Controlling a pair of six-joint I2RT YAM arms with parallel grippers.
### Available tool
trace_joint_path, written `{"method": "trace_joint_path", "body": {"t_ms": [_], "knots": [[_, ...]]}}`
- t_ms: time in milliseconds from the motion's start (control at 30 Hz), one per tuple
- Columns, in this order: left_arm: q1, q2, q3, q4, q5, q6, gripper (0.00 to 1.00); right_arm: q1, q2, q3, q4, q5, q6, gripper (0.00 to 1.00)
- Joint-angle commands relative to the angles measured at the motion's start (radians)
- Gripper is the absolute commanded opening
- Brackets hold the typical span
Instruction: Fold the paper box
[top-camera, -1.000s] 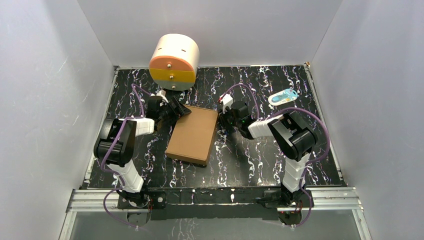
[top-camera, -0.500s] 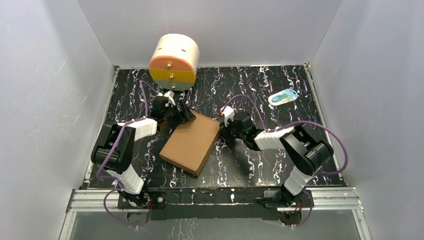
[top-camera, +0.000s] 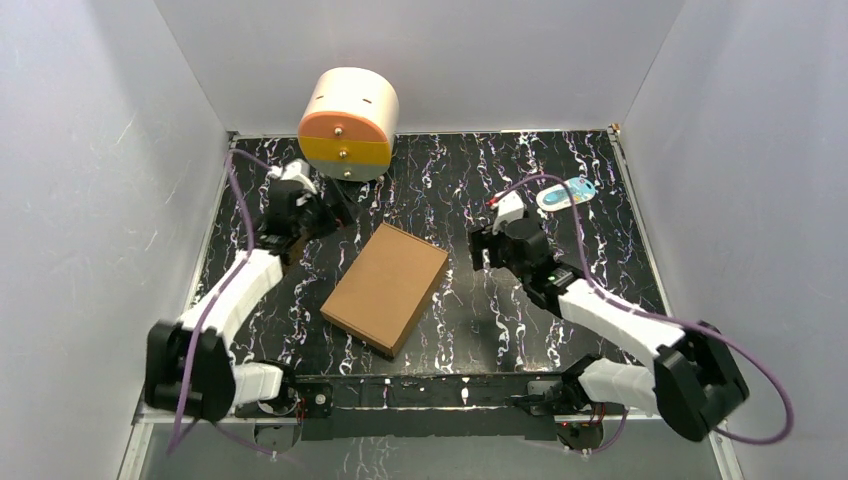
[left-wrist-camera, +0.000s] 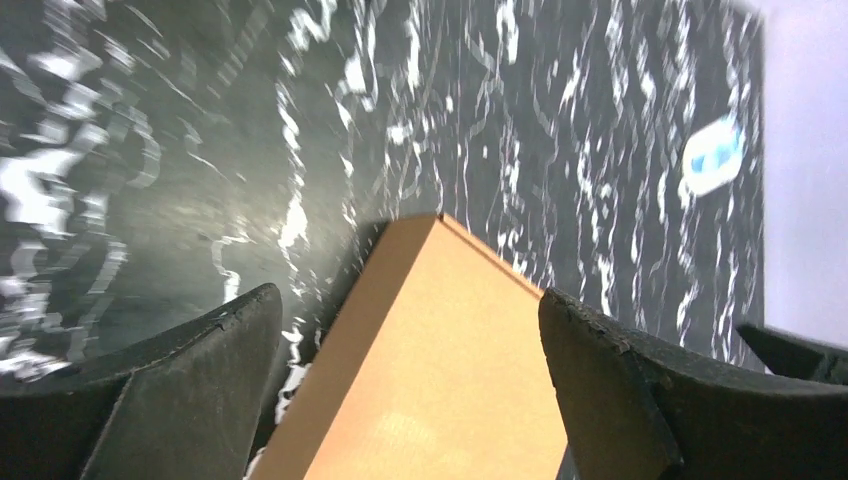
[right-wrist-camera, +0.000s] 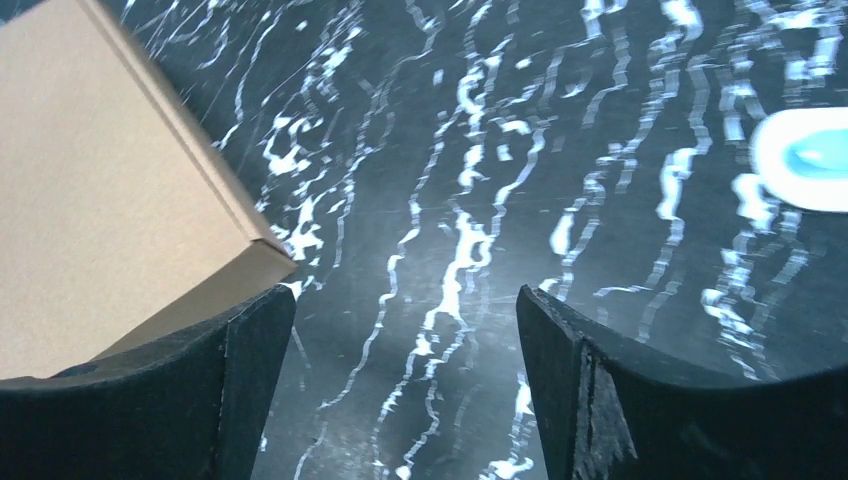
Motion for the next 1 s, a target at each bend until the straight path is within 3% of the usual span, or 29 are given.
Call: {"method": "trace_joint_path", "body": {"t_ms": [0, 233, 533, 733, 967], "knots": [[0.034, -0.259, -0.020, -0.148, -0.214, 0.012, 0.96, -0.020, -0.159, 0.045, -0.126, 0.171, 0.033, 0.96], [0.038, -0.634, -0.029, -0.366, -0.395, 0.097, 0.94, -0.022, -0.395, 0.151, -0.384, 0.365, 0.079, 0.98], [0.038, -1.010, -0.076, -0.412, -0.369, 0.203, 0.94, -0.021, -0.680, 0.125, -0.432, 0.391, 0.083, 0.99], [0.038, -1.134, -0.158, -0.374, -0.395, 0.219, 0.94, -0.022, -0.767, 0.065, -0.365, 0.416, 0.079, 0.99], [0.039, -1.141, -0.170, -0.370, -0.403, 0.223, 0.94, -0.023, -0.748, 0.076, -0.383, 0.421, 0.085, 0.99]]}}
